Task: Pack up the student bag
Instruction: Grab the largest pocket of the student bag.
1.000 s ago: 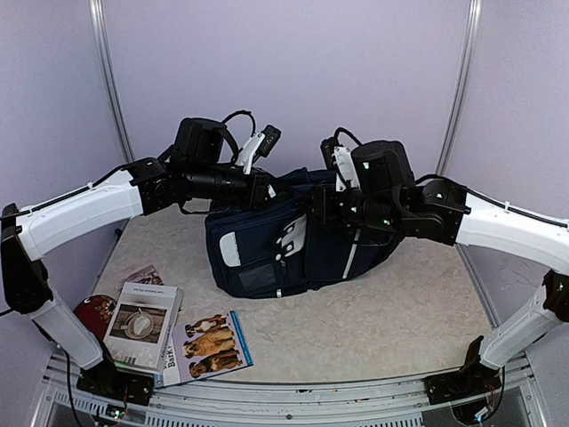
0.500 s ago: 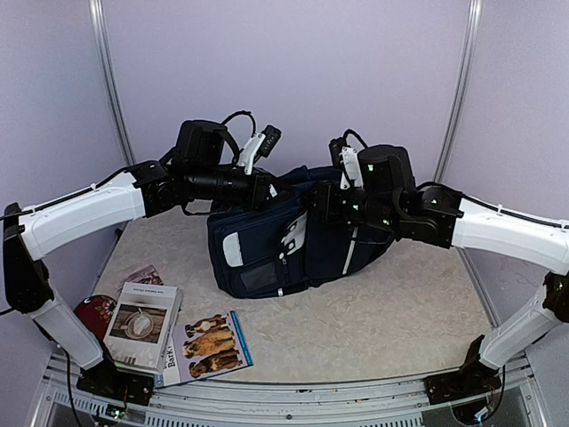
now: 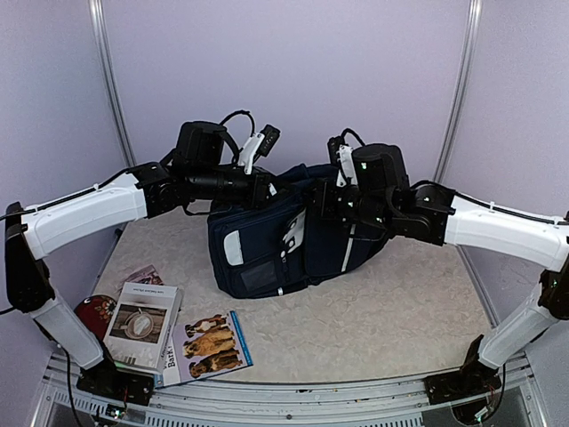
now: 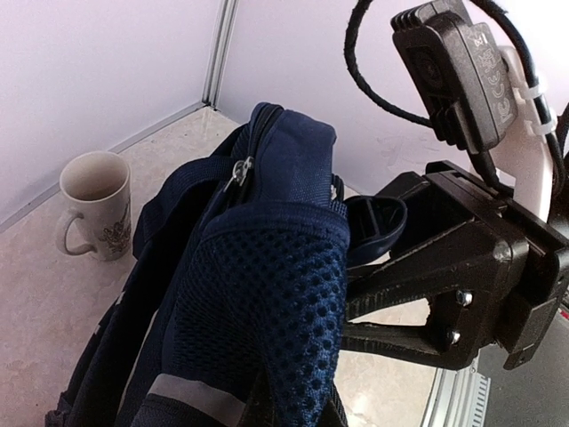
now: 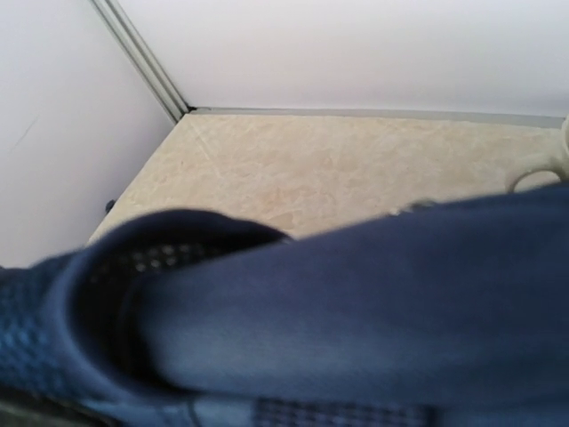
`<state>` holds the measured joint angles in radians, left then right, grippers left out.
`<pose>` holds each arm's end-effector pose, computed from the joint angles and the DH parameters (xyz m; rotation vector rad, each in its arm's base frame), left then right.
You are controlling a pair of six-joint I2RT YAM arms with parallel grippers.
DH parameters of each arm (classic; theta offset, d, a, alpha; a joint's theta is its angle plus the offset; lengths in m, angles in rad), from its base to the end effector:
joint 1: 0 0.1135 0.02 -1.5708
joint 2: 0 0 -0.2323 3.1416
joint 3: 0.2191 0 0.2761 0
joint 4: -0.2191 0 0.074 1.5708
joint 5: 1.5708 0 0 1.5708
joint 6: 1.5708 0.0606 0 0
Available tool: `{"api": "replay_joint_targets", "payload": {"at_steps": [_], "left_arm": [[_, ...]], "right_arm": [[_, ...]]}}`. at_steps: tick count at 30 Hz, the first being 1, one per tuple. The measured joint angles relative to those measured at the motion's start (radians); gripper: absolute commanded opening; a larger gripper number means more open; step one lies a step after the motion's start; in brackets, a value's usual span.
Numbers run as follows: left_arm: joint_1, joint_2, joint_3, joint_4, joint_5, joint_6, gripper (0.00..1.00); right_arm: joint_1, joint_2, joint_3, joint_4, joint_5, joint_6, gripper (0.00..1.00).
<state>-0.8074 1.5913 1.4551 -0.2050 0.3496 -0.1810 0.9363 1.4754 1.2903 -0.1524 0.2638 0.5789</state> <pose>0.2777 -0.3202 0.3248 0.8555 1.8301 -0.9831 0.2492 0.3118 0.3103 -0.1673 1.9658 0.7675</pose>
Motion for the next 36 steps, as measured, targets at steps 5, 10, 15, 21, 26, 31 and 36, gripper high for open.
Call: {"api": "replay_joint_targets", "payload": {"at_steps": [5, 10, 15, 21, 26, 31, 36], "left_arm": [[-0.013, 0.000, 0.000, -0.002, -0.004, 0.030, 0.00], [-0.015, -0.001, 0.000, -0.005, -0.010, 0.054, 0.00], [-0.014, -0.001, 0.000, -0.006, -0.018, 0.059, 0.00], [-0.013, -0.001, 0.000, -0.006, -0.030, 0.062, 0.00], [-0.010, -0.001, 0.000, -0.008, -0.042, 0.063, 0.00], [-0.003, 0.000, 0.000, -0.008, -0.058, 0.063, 0.00], [0.000, 0.000, -0.001, -0.006, -0.062, 0.071, 0.00]], "right_arm": [[-0.016, -0.048, -0.053, 0.009, -0.014, 0.002, 0.28], [-0.070, -0.075, -0.078, 0.027, -0.161, -0.106, 0.28], [-0.087, -0.059, -0.055, 0.003, -0.200, -0.145, 0.33], [-0.084, -0.032, -0.038, 0.022, -0.203, -0.066, 0.43], [-0.073, -0.014, -0.048, 0.078, -0.179, -0.004, 0.33], [-0.068, 0.014, -0.052, 0.129, -0.154, 0.035, 0.10], [-0.057, 0.014, -0.061, 0.142, -0.140, 0.048, 0.00]]}}
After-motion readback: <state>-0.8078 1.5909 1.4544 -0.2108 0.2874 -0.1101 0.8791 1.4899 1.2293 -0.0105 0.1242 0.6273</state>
